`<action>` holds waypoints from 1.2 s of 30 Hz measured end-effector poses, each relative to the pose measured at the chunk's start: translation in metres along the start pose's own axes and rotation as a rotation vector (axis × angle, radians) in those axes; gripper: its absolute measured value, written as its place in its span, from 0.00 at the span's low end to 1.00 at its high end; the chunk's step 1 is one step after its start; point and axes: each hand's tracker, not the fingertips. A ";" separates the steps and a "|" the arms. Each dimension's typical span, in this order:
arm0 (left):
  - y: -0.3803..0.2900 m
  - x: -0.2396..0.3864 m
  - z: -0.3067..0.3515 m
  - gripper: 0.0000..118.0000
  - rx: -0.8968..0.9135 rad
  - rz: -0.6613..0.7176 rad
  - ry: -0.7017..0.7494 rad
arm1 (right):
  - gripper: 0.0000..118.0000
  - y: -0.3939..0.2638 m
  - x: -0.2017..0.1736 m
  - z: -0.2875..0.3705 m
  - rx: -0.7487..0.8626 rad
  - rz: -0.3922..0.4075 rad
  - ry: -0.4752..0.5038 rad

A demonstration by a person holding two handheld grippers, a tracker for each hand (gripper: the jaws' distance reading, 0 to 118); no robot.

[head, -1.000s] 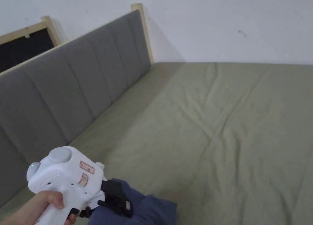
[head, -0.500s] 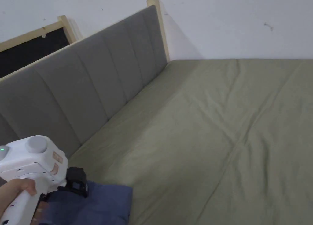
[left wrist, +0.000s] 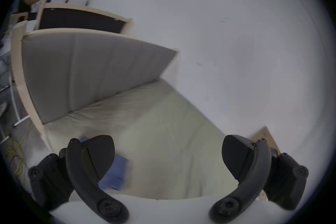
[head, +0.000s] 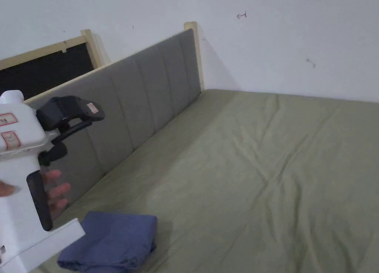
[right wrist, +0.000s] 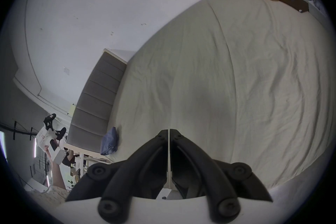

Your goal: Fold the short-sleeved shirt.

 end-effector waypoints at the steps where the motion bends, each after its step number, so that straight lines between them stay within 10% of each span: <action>1: -0.012 0.016 0.010 0.91 -0.015 -0.023 -0.031 | 0.01 0.000 -0.002 0.008 0.022 0.018 0.002; 4: -0.069 0.062 0.037 0.19 0.086 -0.145 -0.051 | 0.01 -0.004 -0.011 0.040 0.126 0.119 -0.037; 5: -0.088 0.076 0.042 0.09 0.106 -0.186 -0.021 | 0.01 -0.007 -0.014 0.050 0.161 0.150 -0.046; 15: -0.276 0.193 0.103 0.09 0.214 -0.454 -0.100 | 0.01 -0.050 -0.030 0.140 0.594 0.518 -0.284; 24: -0.300 0.226 0.153 0.10 0.290 -0.535 -0.223 | 0.01 -0.061 -0.043 0.191 0.806 0.688 -0.342; 27: -0.302 0.230 0.161 0.28 0.315 -0.605 -0.226 | 0.12 -0.067 -0.049 0.197 0.854 0.714 -0.331; 29: -0.301 0.231 0.164 0.95 0.299 -0.598 -0.231 | 0.89 -0.070 -0.053 0.199 0.872 0.712 -0.336; 30: -0.299 0.231 0.163 1.00 0.268 -0.585 -0.236 | 0.99 -0.068 -0.054 0.199 0.864 0.709 -0.330; 36: -0.293 0.226 0.166 1.00 0.280 -0.511 -0.301 | 1.00 -0.077 -0.063 0.209 0.902 0.747 -0.242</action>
